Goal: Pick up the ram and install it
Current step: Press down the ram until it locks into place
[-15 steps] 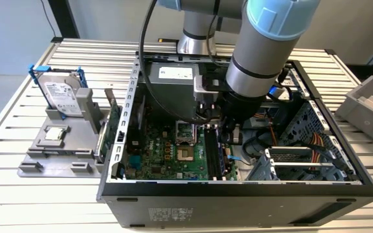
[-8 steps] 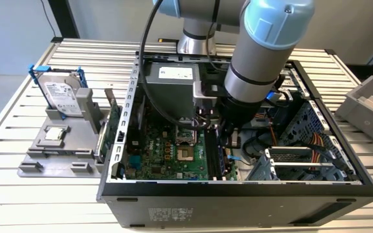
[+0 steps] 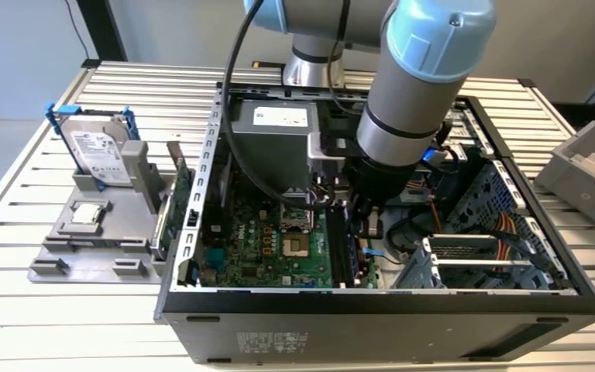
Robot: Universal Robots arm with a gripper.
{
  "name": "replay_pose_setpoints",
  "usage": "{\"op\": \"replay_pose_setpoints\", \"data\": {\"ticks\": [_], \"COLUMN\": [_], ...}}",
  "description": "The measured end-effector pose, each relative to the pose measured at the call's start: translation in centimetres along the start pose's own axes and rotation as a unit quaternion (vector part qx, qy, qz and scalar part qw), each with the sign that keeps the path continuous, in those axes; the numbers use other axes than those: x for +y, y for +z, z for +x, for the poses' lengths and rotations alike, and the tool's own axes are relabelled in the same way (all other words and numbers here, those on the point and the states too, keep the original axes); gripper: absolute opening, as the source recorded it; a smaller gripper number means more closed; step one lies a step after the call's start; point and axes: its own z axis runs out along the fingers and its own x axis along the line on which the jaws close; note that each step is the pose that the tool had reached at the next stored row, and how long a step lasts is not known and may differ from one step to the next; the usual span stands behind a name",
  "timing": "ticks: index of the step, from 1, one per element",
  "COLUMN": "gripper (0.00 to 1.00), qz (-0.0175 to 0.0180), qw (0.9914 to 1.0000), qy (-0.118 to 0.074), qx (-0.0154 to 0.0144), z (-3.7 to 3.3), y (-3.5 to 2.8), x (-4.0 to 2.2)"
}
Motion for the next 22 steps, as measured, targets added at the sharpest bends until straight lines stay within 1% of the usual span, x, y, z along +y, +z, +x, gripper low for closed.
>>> {"op": "replay_pose_setpoints", "data": {"ticks": [1,2,3,4,10,15,17,18,22], "gripper": [0.00,0.00,0.00,0.00,0.00,0.00,0.00,0.00,0.00], "qz": [-0.0002,-0.0002,-0.0005,-0.0005,-0.0006,-0.0020,-0.0025,-0.0028,-0.0036], "qw": [1.00000,0.99999,1.00000,1.00000,1.00000,1.00000,1.00000,0.99999,0.99999], "qy": [0.000,0.000,0.000,0.000,0.000,0.000,0.000,0.000,0.000], "qx": [-0.0023,-0.0033,-0.0022,-0.0021,-0.0020,-0.0020,-0.0018,-0.0019,-0.0018], "z": [-0.02,-0.03,-0.02,-0.02,-0.12,-0.20,-0.22,-0.23,-0.23], "y": [-0.25,-0.59,-1.13,-1.59,-4.34,-6.50,-7.10,-7.27,-7.45], "x": [0.01,0.02,0.04,0.05,0.12,0.18,0.20,0.20,0.21]}}
